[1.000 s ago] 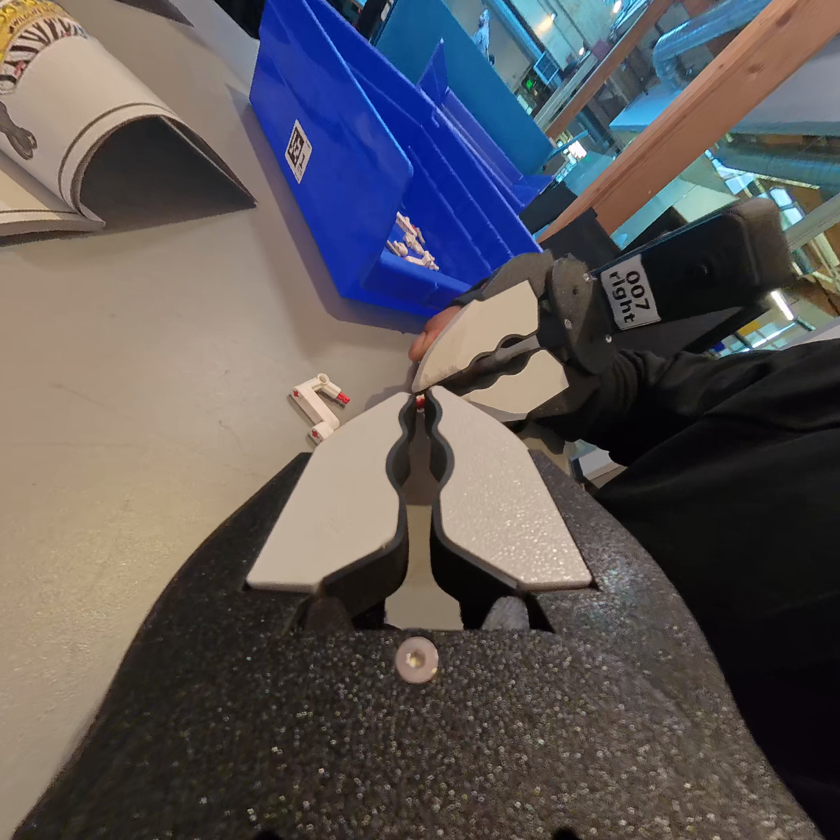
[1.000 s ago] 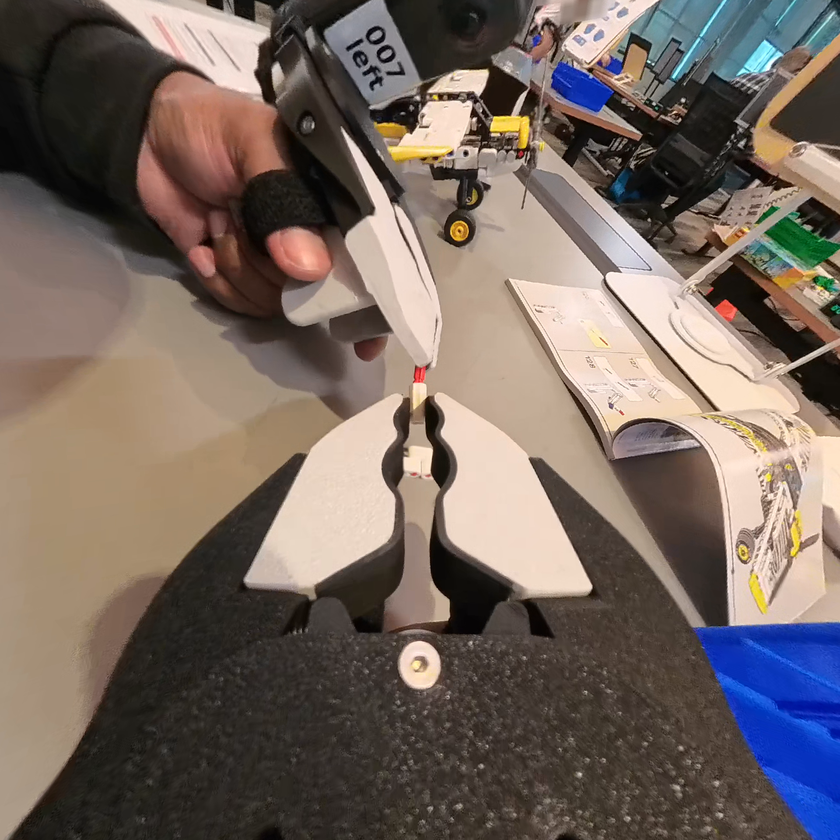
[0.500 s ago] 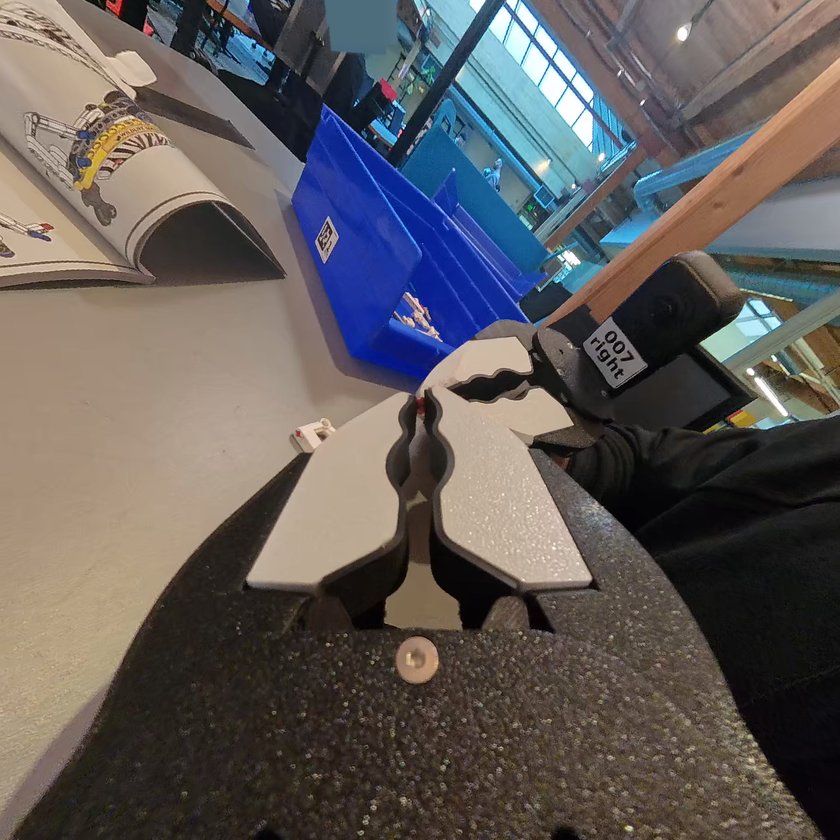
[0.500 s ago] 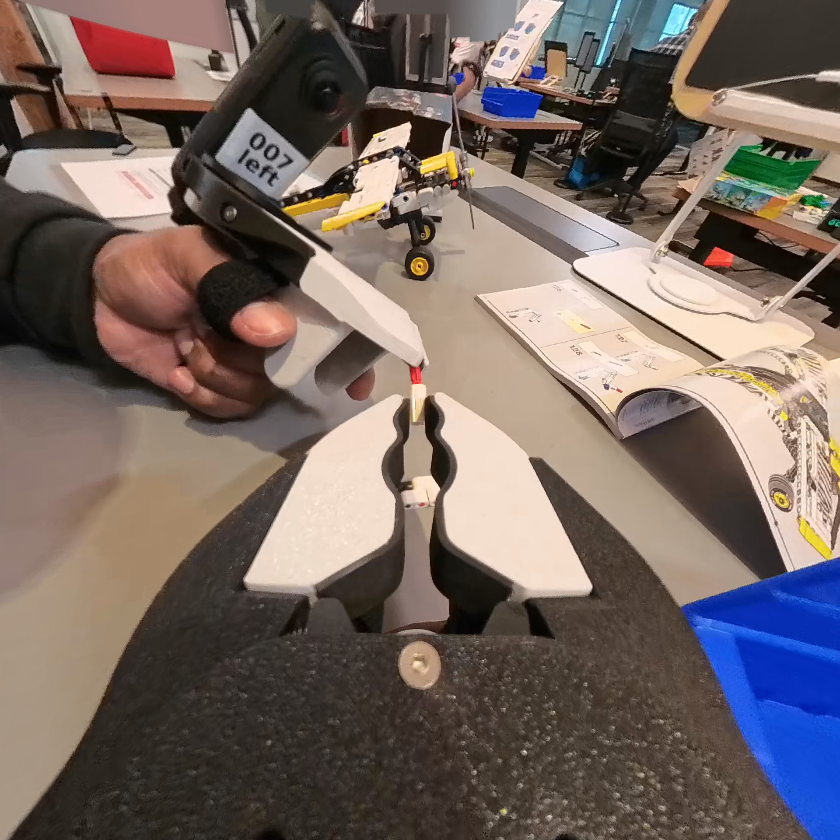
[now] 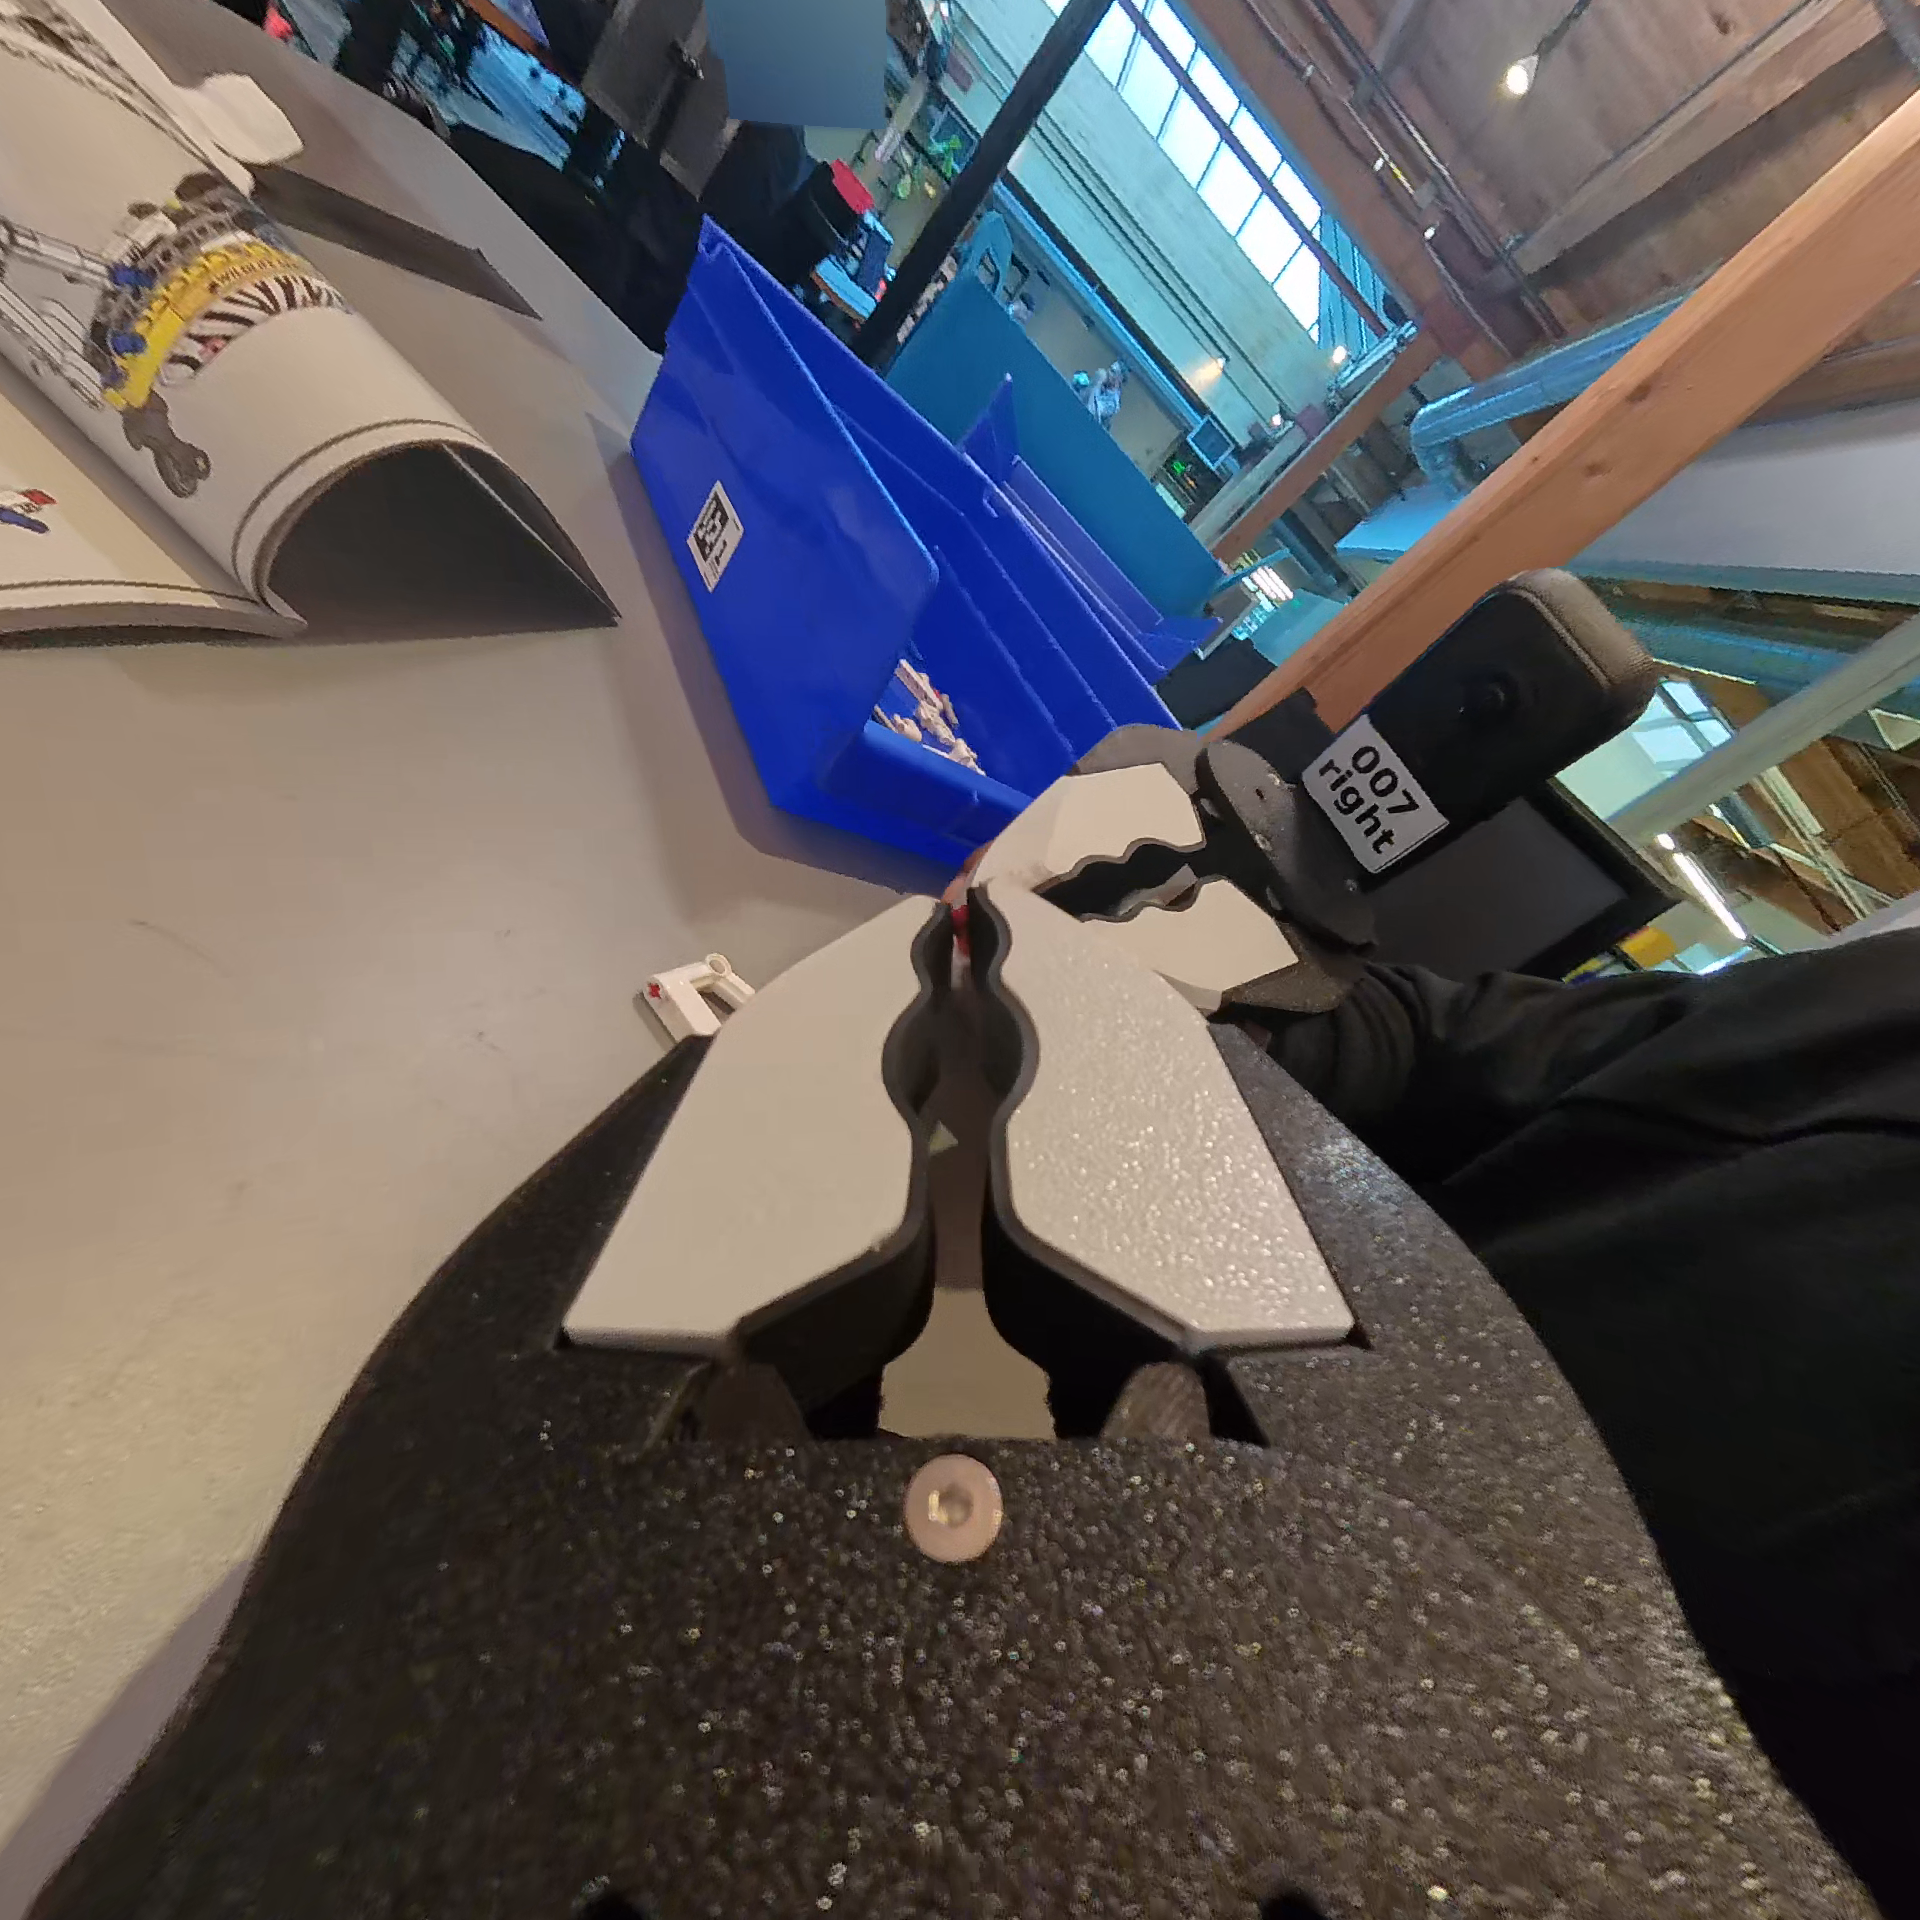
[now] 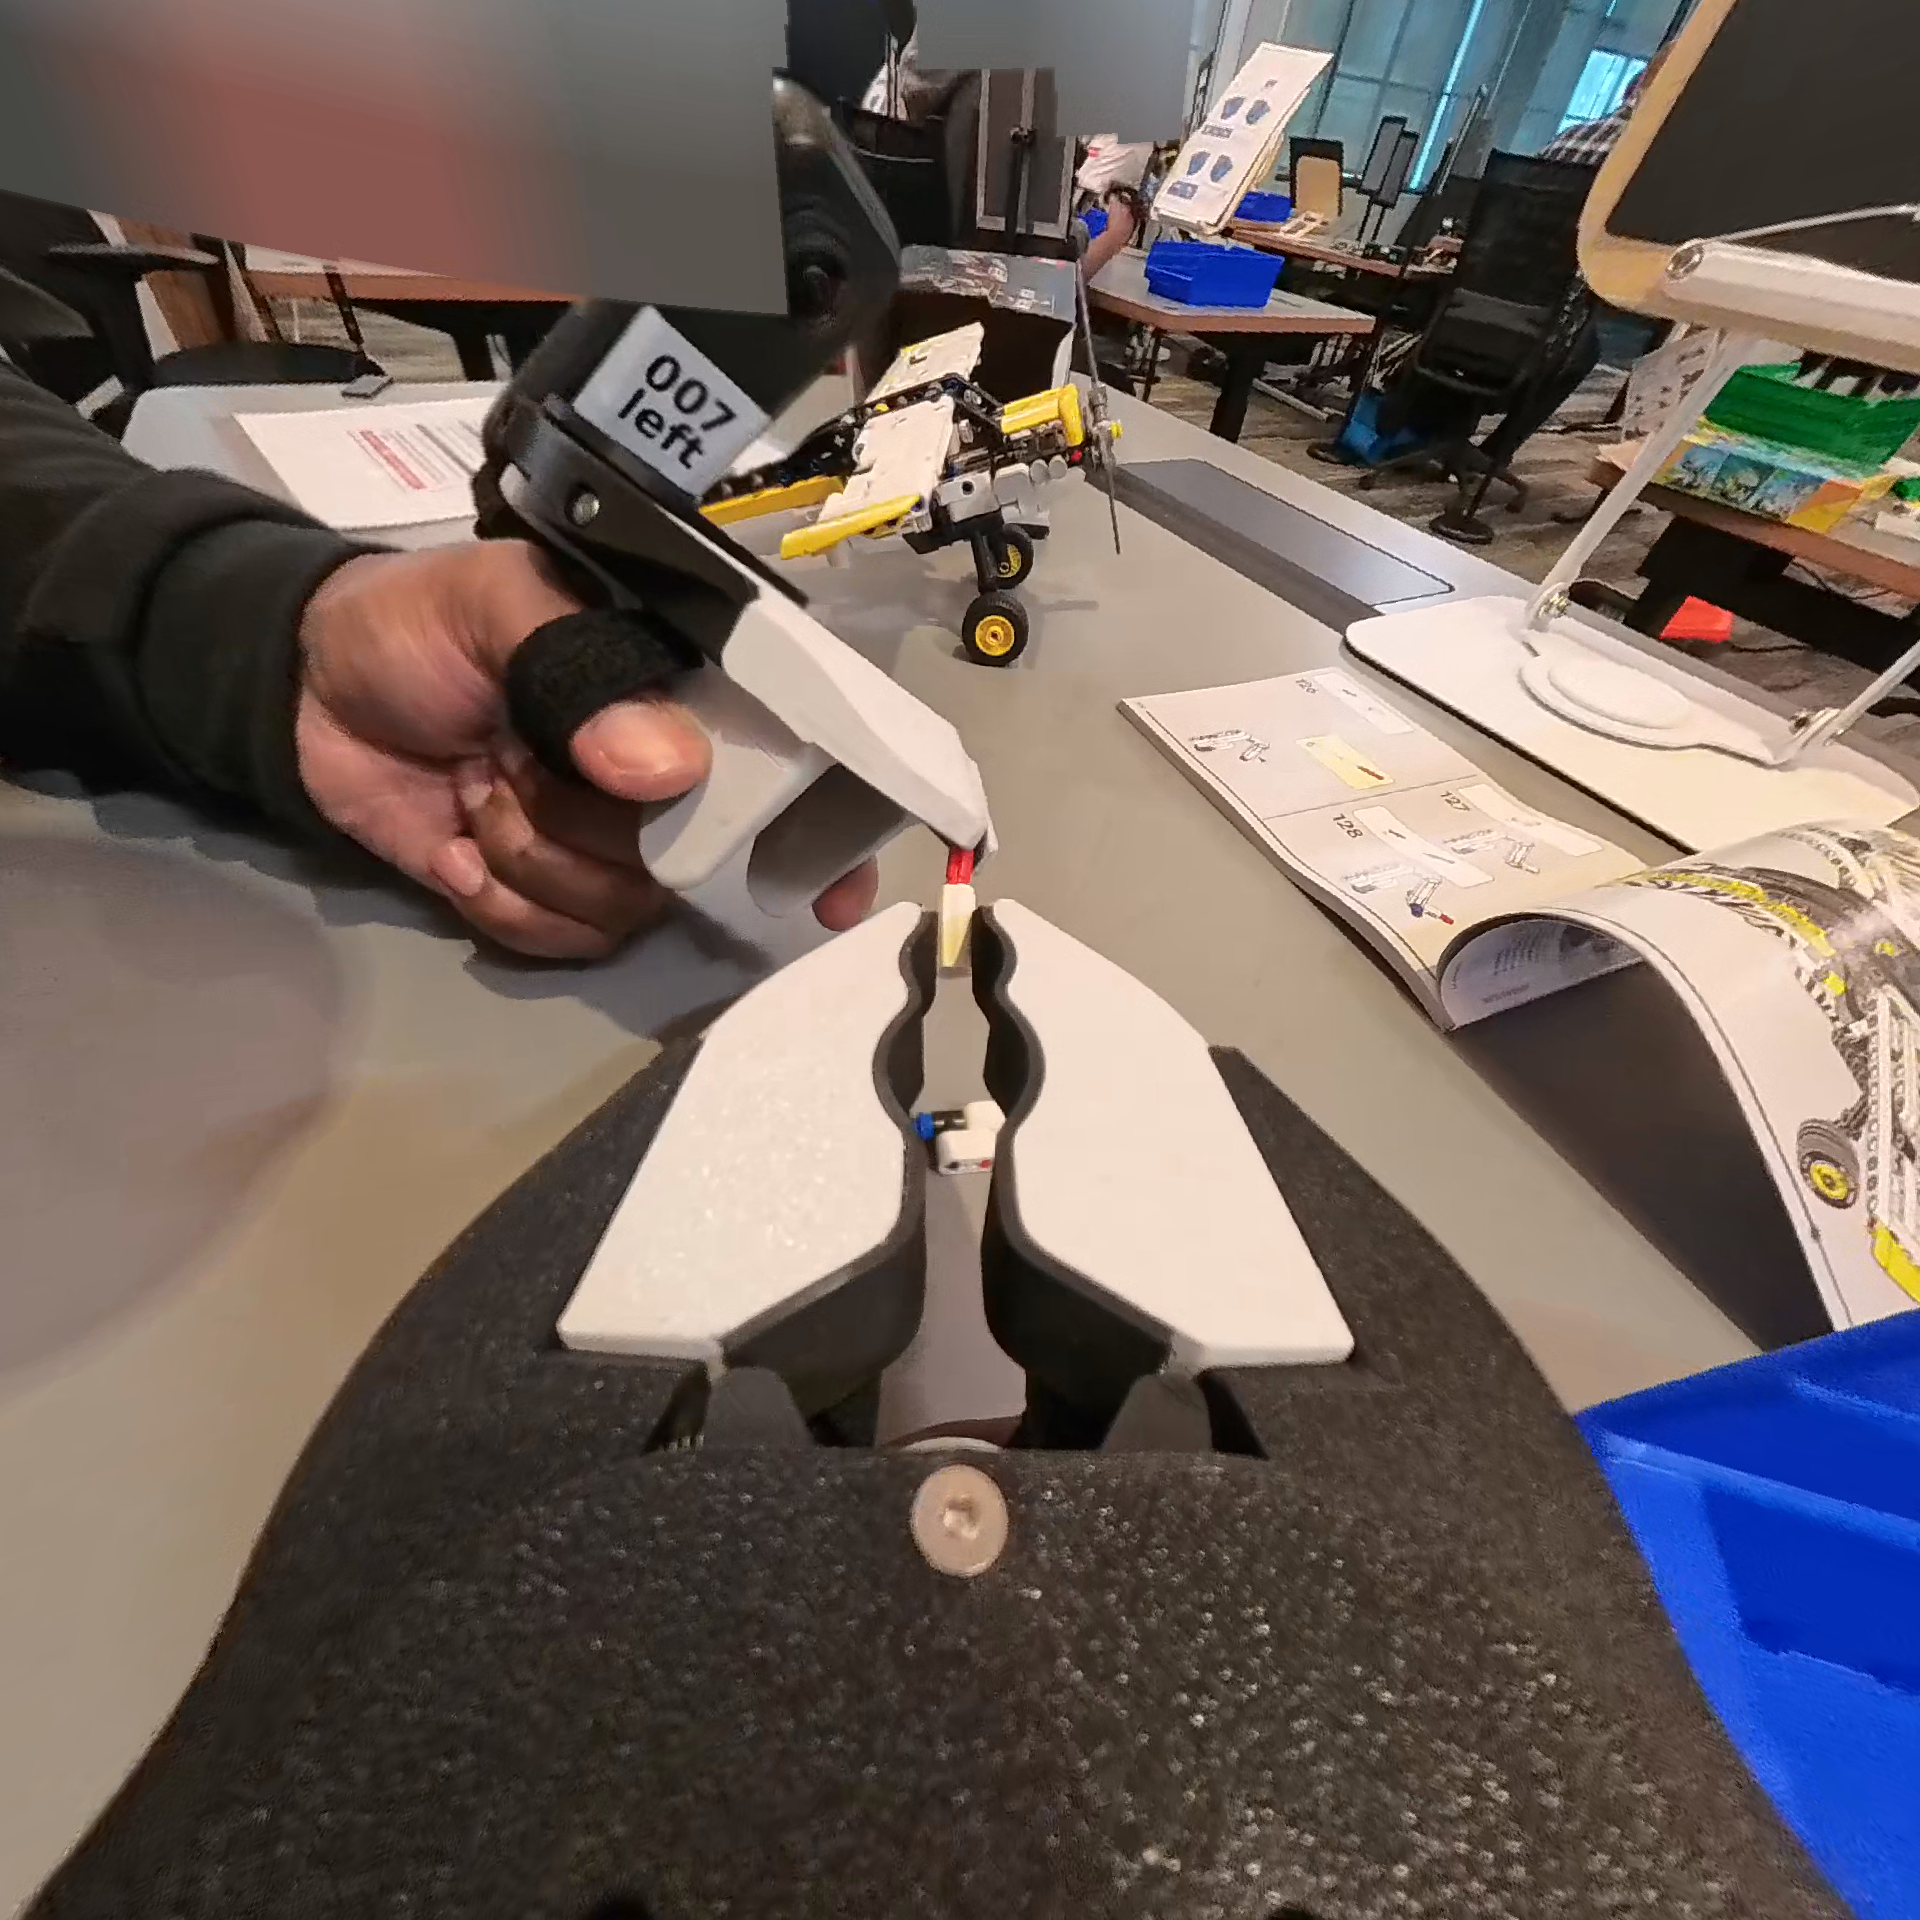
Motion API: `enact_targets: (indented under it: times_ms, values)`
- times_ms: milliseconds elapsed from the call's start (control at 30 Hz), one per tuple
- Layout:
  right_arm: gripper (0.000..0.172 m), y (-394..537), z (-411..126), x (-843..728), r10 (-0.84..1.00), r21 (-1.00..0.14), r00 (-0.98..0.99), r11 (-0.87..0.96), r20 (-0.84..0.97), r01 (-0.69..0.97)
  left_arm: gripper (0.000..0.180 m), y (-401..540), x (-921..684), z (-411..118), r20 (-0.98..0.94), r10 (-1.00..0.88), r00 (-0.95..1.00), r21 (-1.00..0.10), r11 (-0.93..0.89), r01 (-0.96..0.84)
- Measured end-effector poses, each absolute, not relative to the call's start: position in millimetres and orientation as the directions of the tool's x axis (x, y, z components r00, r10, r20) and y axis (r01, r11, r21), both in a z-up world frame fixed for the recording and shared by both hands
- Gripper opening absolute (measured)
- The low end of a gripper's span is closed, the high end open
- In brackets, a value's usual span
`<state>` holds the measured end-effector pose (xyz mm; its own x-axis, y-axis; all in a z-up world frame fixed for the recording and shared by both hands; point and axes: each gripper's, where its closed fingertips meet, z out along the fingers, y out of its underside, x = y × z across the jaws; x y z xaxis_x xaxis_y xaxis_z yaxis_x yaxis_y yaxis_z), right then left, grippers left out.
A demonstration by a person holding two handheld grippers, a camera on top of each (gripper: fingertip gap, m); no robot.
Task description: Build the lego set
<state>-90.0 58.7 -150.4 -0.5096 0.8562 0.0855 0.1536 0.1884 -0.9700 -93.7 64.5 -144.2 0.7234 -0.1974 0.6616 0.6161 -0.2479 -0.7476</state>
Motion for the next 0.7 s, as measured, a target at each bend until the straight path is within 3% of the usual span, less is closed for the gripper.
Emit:
enact_targets:
  times_ms: [367, 700]
  values:
    - [0.005, 59.4, -147.0, -93.7, 0.888, -0.980, -0.459, 0.123, 0.037, 0.158, 0.004, 66.2, -98.0, -139.6, 0.705, -0.168, 0.689, -0.709, -0.172, 0.684]
    - [0.007, 61.7, -152.2, -96.8, 0.889, -0.962, -0.442, 0.214, 0.118, 0.172, 0.003, 67.9, -98.4, -143.4, 0.703, -0.161, 0.693, -0.710, -0.204, 0.674]
